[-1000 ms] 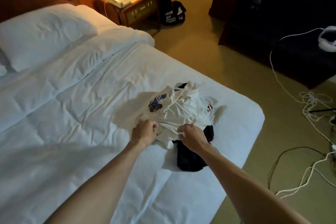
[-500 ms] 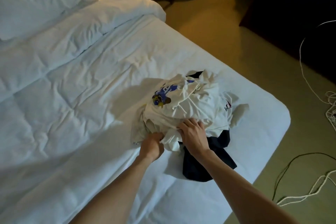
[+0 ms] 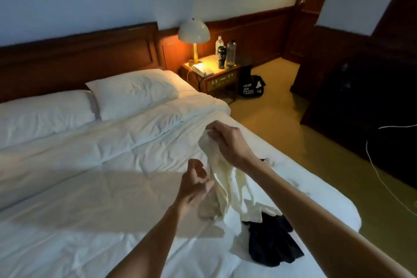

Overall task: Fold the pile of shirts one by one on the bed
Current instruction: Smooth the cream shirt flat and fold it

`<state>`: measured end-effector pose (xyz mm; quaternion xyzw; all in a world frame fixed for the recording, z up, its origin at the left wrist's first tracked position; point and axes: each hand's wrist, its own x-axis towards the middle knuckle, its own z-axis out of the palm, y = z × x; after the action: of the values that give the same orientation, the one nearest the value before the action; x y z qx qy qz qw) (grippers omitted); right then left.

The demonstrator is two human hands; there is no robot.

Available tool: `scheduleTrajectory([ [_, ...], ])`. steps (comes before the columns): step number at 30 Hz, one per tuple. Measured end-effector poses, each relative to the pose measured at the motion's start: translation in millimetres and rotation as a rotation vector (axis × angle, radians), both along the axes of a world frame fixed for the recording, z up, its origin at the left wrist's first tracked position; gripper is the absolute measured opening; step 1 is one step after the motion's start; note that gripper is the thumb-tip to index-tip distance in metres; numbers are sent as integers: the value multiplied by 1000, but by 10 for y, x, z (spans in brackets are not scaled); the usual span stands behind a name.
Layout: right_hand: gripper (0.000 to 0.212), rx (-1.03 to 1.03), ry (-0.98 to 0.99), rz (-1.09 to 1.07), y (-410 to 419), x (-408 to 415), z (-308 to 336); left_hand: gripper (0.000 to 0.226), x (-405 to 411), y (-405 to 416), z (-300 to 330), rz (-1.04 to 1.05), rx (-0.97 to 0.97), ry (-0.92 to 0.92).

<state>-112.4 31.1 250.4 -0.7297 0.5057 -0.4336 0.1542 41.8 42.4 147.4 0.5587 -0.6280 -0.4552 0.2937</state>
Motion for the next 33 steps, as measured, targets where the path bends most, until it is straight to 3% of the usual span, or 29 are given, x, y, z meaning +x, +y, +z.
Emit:
scheduleTrajectory([
  [2,14,-100,3,27,145,310,608,73,289,164,355,-2,-46,26],
  [4,13,-184,10,43,301,638,1131,82,529,376,687,-131,-30,42],
  [7,11,-284,29,28,542,1144,1765,51,916,730,1190,-201,-86,68],
  [11,13,-367,-15,-4,889,1711,2422,16,1631,1064,1918,-6,-309,117],
  [16,17,-372,-74,-64,1136,2206,3099,12,2559,1296,2644,235,-414,210],
  [19,31,-300,12,-60,1220,2345,3409,11,3130,1491,3247,412,-540,257],
  [21,44,-204,65,-39,1233,2418,3527,7,3518,1633,3658,444,-631,164],
  [22,44,-142,54,-28,1214,2463,3555,20,3693,1718,3833,429,-639,109],
  [23,39,-99,29,-25,1199,2515,3568,36,3863,1808,3978,400,-636,-9],
  [25,26,-100,-14,-58,1166,2633,3575,57,4134,1973,4217,336,-658,-438],
  [27,26,-139,-36,-80,1196,2755,3586,55,4301,2080,4400,322,-747,-661],
  [30,25,-145,-70,-37,1249,2889,3637,21,4554,2137,4600,420,-823,-438],
  [33,26,-146,-122,23,1242,2970,3658,13,4841,2192,4667,529,-840,-137],
])
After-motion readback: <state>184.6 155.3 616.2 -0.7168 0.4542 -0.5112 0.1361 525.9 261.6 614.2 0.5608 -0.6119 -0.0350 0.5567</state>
